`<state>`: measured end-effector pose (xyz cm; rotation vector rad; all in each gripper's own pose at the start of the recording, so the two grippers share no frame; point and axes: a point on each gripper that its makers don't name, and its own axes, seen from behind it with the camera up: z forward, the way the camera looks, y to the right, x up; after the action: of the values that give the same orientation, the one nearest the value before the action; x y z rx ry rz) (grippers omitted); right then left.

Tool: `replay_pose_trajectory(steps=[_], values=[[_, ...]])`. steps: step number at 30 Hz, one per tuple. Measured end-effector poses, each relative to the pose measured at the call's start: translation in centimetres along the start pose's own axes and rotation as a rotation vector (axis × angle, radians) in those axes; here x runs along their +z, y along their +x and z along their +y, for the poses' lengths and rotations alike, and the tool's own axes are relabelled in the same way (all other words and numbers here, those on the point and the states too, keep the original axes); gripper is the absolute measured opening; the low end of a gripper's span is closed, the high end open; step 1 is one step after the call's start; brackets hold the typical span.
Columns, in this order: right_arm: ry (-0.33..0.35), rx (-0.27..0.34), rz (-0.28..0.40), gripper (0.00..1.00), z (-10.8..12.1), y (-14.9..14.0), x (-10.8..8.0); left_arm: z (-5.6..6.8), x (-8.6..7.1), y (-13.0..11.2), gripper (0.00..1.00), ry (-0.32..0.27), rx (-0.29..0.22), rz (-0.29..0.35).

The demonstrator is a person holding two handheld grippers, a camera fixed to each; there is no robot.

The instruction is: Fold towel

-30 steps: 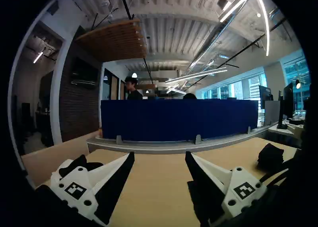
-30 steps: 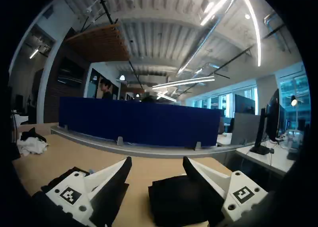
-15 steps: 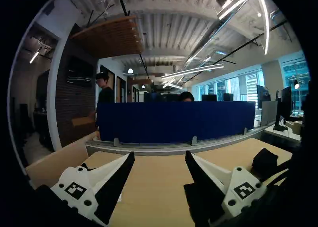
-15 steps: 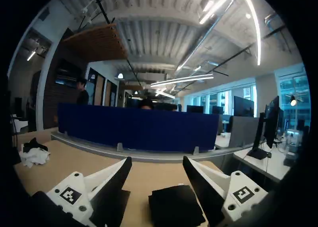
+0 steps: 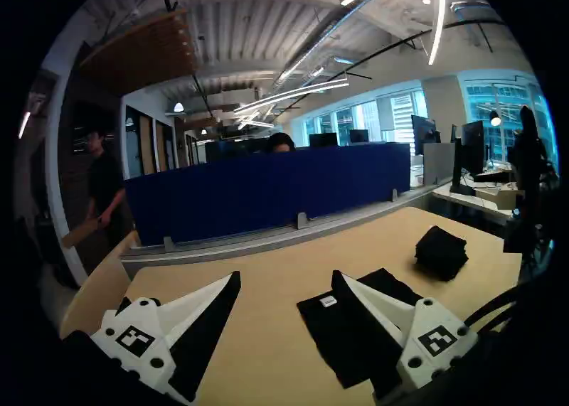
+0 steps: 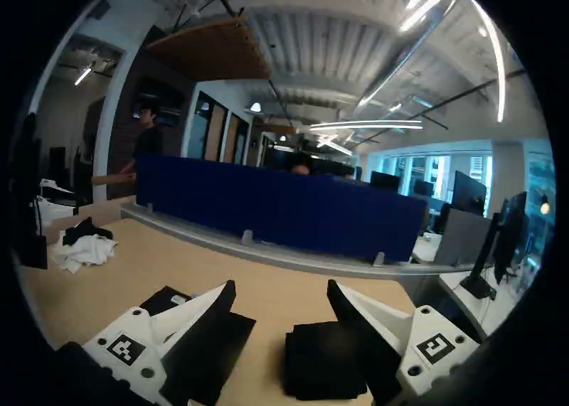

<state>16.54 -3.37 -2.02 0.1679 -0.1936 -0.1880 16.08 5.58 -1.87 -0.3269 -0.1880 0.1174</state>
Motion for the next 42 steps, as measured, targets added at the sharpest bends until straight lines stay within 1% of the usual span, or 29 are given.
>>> replay_pose_trajectory(steps=[6,11,15,22,30,36,42], values=[[0.158,-0.043,-0.101,1.0,-3.7,-1.4,-0.1,2.7,-0.1,-1.2,0.95,-0.124,0.056,-0.072],[0.237,-0.09,-0.185,1.0,-5.4,-3.1,-0.3,4.5,-0.1,-2.8,0.95,-0.2,0.098,-0.128],[0.286,-0.104,-0.239,1.0,-6.4,-4.6,-0.4,5.7,0.0,-4.5,0.95,-0.245,0.105,-0.174],[0.342,-0.101,-0.311,1.0,-7.5,-7.4,-0.7,7.2,0.5,-8.2,0.95,-0.299,0.107,-0.244],[0.389,-0.124,-0.378,1.0,-9.0,-11.7,-0.6,9.0,0.9,-13.9,0.95,-0.37,0.119,-0.349],[0.421,-0.138,-0.441,1.0,-10.2,-15.9,-0.7,10.4,1.1,-18.9,0.95,-0.417,0.123,-0.447],[0.435,-0.148,-0.524,1.0,-10.5,-20.9,-0.7,11.2,1.7,-23.4,0.95,-0.44,0.117,-0.536]])
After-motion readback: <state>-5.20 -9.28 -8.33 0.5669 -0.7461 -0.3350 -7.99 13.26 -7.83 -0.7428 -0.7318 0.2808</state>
